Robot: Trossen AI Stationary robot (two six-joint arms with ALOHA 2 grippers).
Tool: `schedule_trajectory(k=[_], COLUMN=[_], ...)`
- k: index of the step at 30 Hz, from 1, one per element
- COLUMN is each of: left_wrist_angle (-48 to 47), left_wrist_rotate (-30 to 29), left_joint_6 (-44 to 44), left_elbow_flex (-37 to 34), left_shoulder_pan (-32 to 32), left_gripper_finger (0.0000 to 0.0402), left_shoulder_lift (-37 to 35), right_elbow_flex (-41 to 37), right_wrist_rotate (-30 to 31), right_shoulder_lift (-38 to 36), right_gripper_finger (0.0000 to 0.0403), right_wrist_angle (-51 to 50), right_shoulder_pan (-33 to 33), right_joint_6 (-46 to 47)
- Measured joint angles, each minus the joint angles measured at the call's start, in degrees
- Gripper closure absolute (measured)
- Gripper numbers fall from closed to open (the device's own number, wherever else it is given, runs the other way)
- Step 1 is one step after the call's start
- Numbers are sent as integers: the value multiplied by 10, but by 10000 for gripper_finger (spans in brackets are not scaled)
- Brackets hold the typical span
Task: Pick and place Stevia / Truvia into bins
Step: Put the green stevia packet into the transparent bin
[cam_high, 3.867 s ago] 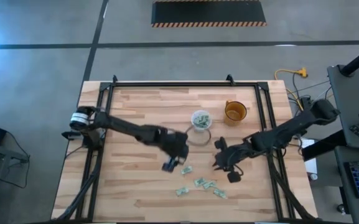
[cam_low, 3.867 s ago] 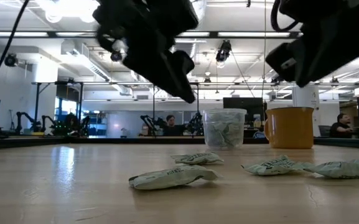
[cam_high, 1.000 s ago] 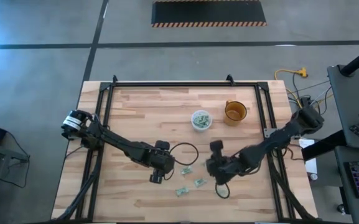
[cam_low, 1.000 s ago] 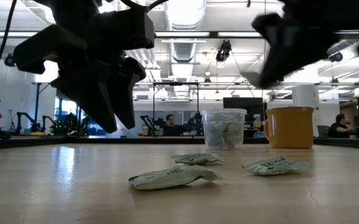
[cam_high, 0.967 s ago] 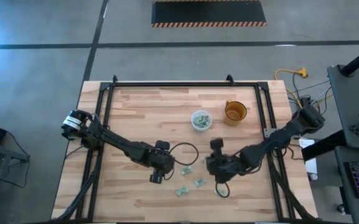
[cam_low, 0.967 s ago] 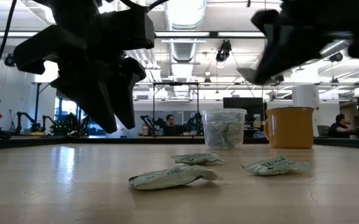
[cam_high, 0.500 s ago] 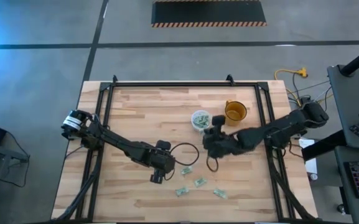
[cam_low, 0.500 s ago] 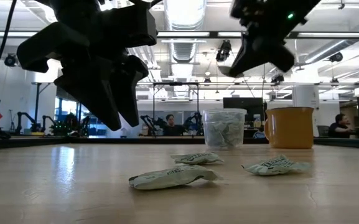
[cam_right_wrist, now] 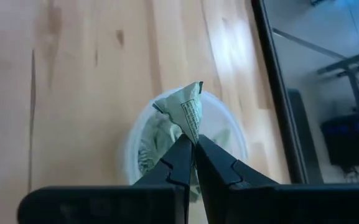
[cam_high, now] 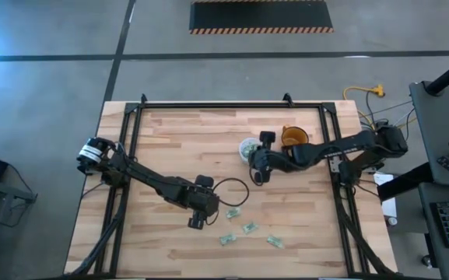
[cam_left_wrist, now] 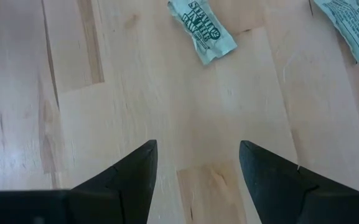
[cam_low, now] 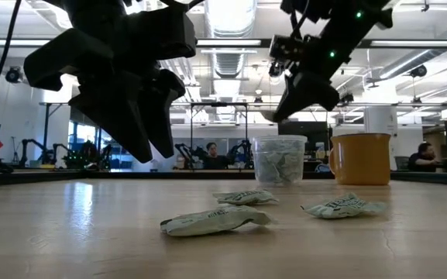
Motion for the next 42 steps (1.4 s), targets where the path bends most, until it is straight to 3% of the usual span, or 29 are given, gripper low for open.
schedule_trajectory(k=[15, 20, 25, 42], left_wrist_angle=[3, 3, 3, 13], left_wrist_rotate=[0, 0, 0, -1], left_joint_6=[4, 4, 4, 4], left_elbow_flex=[0, 0, -1, -1], left_shoulder_pan=[1, 1, 1, 1], left_gripper_finger=[191, 191, 191, 191], left_shoulder_lift=[0, 0, 0, 0], right_elbow_flex=[-51, -55, -55, -61], right_wrist_rotate=[-11, -16, -85, -114], right_shoulder_lift=[0, 1, 1, 1], right_gripper_finger=[390, 390, 390, 387], right_wrist_angle=[111, 112, 116, 125], right_shoulder_pan=[-66, -75, -78, -85], right_joint_6=[-28, -15, -11, -12])
